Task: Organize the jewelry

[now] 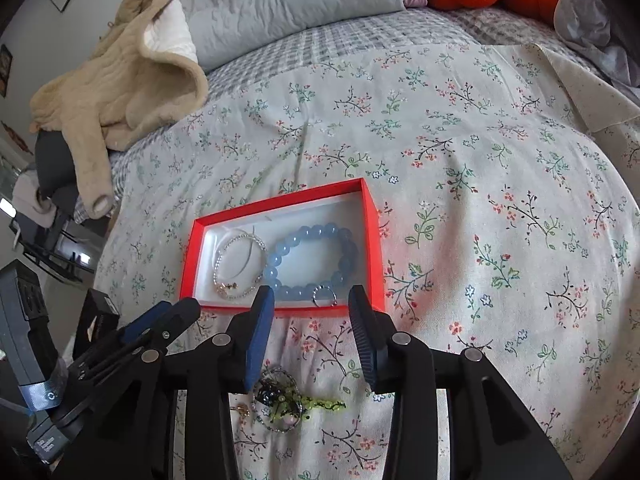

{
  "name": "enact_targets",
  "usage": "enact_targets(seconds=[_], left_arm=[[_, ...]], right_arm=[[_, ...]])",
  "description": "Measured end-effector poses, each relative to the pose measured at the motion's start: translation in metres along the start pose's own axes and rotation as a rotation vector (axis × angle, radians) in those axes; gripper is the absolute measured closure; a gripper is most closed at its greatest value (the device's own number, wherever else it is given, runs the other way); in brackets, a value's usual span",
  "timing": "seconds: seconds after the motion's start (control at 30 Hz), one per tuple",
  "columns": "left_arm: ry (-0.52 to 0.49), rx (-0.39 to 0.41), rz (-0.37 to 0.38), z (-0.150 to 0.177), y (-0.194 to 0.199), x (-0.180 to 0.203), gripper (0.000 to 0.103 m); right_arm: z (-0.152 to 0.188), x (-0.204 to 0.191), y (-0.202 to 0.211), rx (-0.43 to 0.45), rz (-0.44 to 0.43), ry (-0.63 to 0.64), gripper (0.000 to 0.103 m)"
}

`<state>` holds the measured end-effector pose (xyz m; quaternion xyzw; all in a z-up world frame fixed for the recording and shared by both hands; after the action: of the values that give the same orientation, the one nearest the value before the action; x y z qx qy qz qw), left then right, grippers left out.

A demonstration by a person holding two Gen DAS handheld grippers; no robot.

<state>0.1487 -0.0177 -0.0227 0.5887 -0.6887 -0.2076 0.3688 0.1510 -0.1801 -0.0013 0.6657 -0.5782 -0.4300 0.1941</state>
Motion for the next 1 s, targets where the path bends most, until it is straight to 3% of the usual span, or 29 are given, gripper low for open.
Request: enact_targets(seconds=[0.3,0.47,0.73,0.87,1.0], left_arm=[[-0.042,-0.031,-0.103,0.02,0.015,-0.013,0.017],[-0.044,-0.111,-0.151,0.04,0.013,-0.024,0.014],[-0.099,-0.153,-0.176,0.057,0.015,-0.024,0.009],[-0.089,-0.201,-0.156,0.065,0.011,-0.024,0.009],[-0.055,-0.281,-0.046,0.077,0.0,-0.011,0.01]], right_arm=[[0.026,0.006,0.014,-0.055,0.05,0.01,0.042],[0.043,0.012,0.015,-0.101,0.096,0.012,0.04],[0.061,0.012,0.016,-0.144,0.127,0.024,0.034],[0.07,0.014,0.009,-0.184,0.14,0.023,0.033],[0.073,0.015,0.005,-0.196,0.148,0.021,0.033]])
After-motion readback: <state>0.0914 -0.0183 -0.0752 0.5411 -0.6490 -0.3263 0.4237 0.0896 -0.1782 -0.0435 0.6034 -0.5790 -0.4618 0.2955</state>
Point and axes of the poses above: each gripper's, at about its wrist camera, not at the fingertips, and y roughly against the way its jaws point, x to its right, z to its underside, the point moved 8 cm from there along -y, roughly the way its jaws point, and after that the axes turned 9 degrees about x, right-handed, at the moved point
